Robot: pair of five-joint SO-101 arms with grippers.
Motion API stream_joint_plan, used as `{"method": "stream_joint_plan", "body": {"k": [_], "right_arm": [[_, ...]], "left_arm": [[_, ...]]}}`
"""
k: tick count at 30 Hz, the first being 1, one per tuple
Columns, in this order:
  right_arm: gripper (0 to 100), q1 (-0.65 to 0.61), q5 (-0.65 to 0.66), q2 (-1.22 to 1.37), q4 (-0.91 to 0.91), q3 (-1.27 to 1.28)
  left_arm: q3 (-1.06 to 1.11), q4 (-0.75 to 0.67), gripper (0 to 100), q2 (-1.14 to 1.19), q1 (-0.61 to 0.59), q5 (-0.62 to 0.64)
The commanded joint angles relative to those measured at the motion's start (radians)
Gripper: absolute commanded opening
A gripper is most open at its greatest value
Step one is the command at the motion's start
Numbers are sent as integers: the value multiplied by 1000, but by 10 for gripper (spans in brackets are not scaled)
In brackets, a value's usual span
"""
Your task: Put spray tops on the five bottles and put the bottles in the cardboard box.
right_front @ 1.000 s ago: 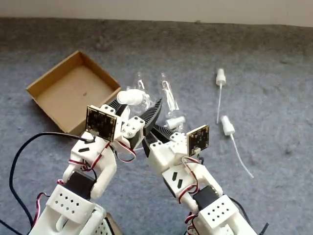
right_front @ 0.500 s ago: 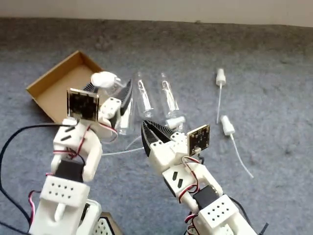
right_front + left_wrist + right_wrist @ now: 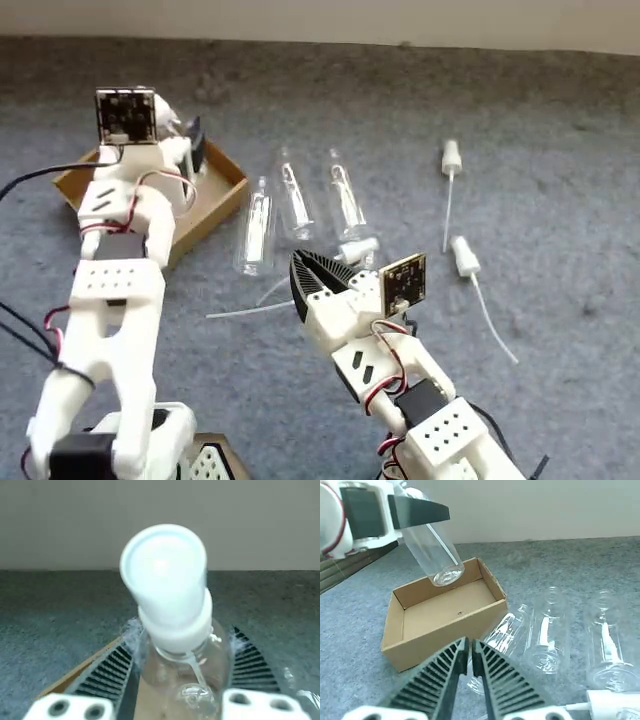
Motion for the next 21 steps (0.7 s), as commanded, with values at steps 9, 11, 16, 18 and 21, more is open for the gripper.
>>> {"method": "stream_joint_plan", "body": {"k": [9, 11, 16, 18, 21], "right_arm": [[15, 24, 11, -10, 5, 128], [15, 24, 11, -10, 5, 128], [15, 25, 11, -10, 5, 128], [15, 25, 11, -8, 5, 128], [15, 25, 11, -8, 5, 128]], "left_arm": [[-171, -331, 84, 383, -68, -9], [-232, -331, 84, 452, -68, -9], [-377, -331, 84, 611, -84, -9], [-423, -331, 83, 664, -91, -9], [-469, -336, 84, 727, -110, -9]]}}
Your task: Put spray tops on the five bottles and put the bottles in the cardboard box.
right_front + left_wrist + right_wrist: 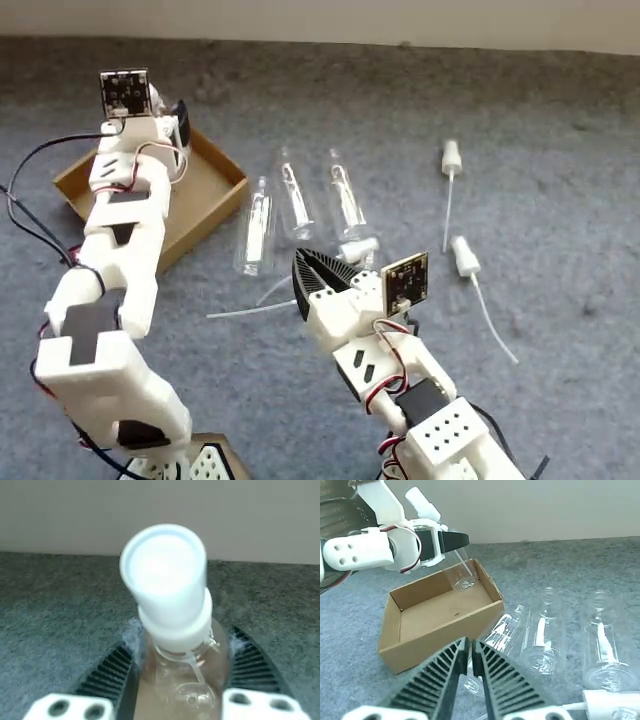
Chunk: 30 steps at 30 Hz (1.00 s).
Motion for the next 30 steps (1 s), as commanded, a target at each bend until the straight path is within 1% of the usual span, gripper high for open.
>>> {"method": "stream_joint_plan", "body": {"k": [1, 9, 14, 28, 30], "right_arm": [[15, 13, 11, -8, 5, 128], [15, 13, 11, -8, 5, 128], [15, 13, 11, -8, 7, 127], [15, 13, 11, -8, 7, 125], [15, 13, 11, -8, 7, 125]], "left_arm": [[-127, -28, 84, 53, -31, -9], [-202, -28, 85, 142, -45, -12], [-249, -26, 85, 209, -41, -100], [-248, -20, 87, 229, -42, -101], [-251, 8, 111, 228, -44, -101]]}}
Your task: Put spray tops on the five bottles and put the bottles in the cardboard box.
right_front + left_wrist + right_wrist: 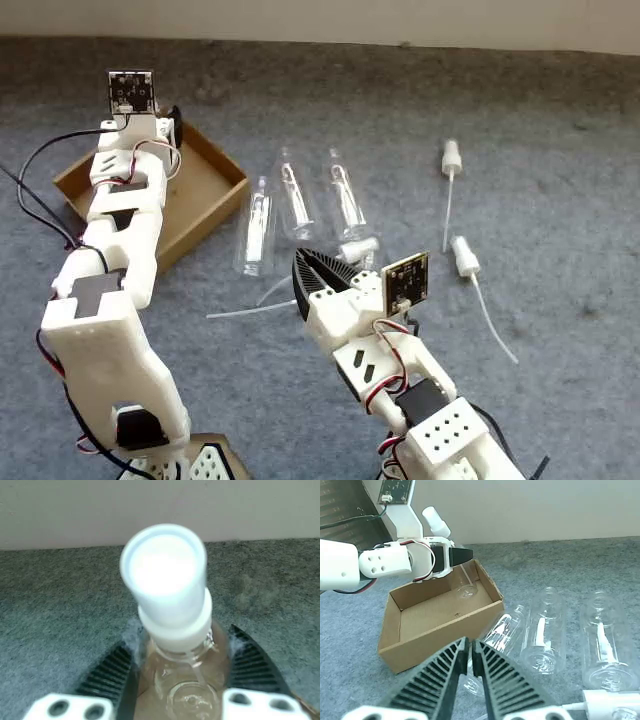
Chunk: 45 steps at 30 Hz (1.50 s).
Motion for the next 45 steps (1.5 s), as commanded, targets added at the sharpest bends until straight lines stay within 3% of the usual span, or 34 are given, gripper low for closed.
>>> {"method": "stream_joint_plan", "body": {"k": [1, 12, 17, 32, 37, 45], "right_arm": [[15, 13, 11, -7, 7, 125], [15, 13, 11, -4, 7, 125], [15, 13, 11, -4, 7, 125], [15, 15, 11, -2, 7, 125], [15, 15, 11, -2, 7, 125], [15, 15, 11, -5, 31, 125]], "left_arm": [[-53, 25, 130, -21, -12, -8], [-48, 64, 163, -24, -13, -9], [-56, 114, 239, -24, -15, -8], [18, 127, 242, -134, -25, -9], [97, 199, 242, -263, -28, -9], [117, 439, 242, -418, -27, -9]]}}
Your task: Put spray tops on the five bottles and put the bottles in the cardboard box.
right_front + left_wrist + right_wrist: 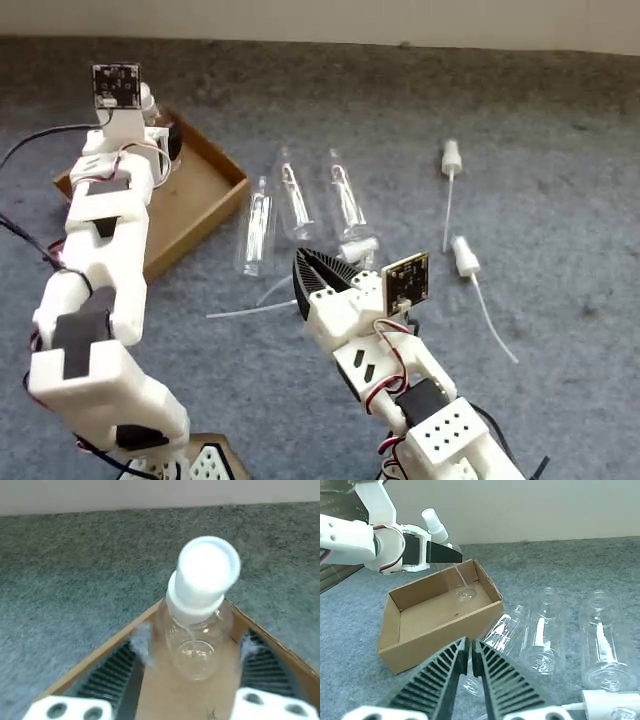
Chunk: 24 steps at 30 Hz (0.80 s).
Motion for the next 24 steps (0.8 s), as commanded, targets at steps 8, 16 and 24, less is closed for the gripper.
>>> {"method": "stream_joint_plan", "body": {"k": [8, 16, 24], "right_arm": [[15, 12, 11, -8, 51, 124], [15, 62, 3, -10, 48, 127], [15, 239, 2, -10, 48, 116]], "left_arm": [[-4, 358, 239, -309, -10, -8], [-12, 706, 236, -533, -5, -9], [-4, 996, 120, -642, 82, -9]]}}
